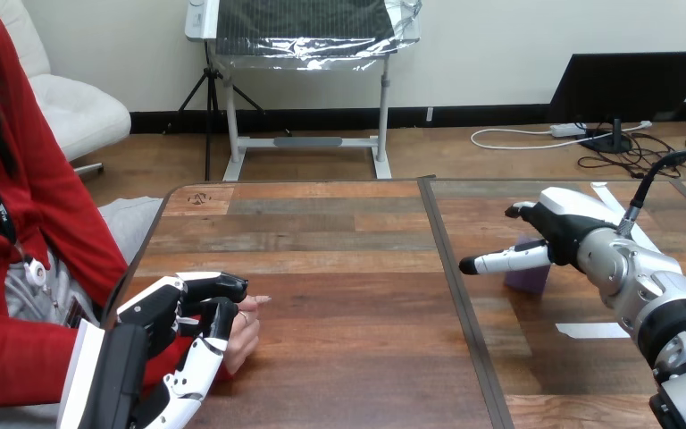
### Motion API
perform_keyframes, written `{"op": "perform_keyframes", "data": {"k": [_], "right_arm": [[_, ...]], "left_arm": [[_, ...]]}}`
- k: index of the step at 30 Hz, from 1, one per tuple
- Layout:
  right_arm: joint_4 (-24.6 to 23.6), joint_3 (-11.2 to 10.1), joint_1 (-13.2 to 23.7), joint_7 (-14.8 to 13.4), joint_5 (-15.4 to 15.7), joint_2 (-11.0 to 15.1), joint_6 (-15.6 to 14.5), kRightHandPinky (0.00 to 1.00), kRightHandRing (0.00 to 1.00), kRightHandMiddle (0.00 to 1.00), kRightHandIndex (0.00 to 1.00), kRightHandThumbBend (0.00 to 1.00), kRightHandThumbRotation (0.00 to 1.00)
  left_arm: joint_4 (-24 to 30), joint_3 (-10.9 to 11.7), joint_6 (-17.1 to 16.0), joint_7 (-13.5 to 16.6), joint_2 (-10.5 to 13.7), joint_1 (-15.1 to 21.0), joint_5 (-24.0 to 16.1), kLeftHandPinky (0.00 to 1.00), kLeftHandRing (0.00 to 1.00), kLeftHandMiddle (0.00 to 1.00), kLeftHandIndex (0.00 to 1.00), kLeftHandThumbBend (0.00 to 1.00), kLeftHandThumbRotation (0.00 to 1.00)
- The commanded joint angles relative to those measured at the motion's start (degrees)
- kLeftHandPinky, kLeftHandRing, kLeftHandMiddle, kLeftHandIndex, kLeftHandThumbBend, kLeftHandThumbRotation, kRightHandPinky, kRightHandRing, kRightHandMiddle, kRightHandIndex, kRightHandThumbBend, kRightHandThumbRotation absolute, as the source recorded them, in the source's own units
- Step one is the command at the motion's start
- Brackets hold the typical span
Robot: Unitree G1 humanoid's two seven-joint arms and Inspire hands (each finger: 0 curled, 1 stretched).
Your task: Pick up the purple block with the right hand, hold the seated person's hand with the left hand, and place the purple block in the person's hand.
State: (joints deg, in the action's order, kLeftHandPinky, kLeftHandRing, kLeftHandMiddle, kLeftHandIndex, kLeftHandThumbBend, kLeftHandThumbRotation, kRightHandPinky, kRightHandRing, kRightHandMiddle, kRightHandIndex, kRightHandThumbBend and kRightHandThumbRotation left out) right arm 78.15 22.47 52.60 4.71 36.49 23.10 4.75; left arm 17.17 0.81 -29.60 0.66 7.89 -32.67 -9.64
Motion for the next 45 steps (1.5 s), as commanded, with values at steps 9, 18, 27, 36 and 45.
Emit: {"op": "perform_keyframes", "data": {"k": [9,18,27,36,45], "right_arm": [[0.33,1.12,3.00,1.21,0.88,-0.41,-0.69,0.87,0.95,0.95,0.95,1.00,0.69],[0.49,1.31,2.85,2.48,0.88,-0.32,-1.22,0.83,0.93,0.93,0.93,1.00,0.61],[0.56,1.65,2.85,2.75,1.28,-0.44,-2.55,0.78,0.90,0.92,0.91,1.00,0.50],[0.68,2.06,2.86,2.95,1.57,-0.25,-3.04,0.73,0.85,0.89,0.89,1.00,0.40],[0.69,1.70,2.90,2.88,1.16,-0.07,-3.20,0.68,0.80,0.85,0.86,0.99,0.36]], "left_arm": [[0.99,0.23,-0.57,0.36,-0.56,1.52,-0.13,0.51,0.62,0.65,0.60,0.31,0.68],[0.20,0.31,-1.41,0.29,-0.28,2.14,-0.09,0.51,0.62,0.65,0.60,0.30,0.68],[-0.20,0.25,-1.73,0.20,-0.19,2.46,-0.02,0.50,0.62,0.64,0.59,0.30,0.69],[-0.13,0.24,-1.77,0.42,-0.22,2.62,-0.79,0.49,0.61,0.63,0.57,0.33,0.70],[-0.42,0.33,-2.02,0.51,-0.18,2.84,-1.06,0.49,0.61,0.62,0.56,0.32,0.71]]}}
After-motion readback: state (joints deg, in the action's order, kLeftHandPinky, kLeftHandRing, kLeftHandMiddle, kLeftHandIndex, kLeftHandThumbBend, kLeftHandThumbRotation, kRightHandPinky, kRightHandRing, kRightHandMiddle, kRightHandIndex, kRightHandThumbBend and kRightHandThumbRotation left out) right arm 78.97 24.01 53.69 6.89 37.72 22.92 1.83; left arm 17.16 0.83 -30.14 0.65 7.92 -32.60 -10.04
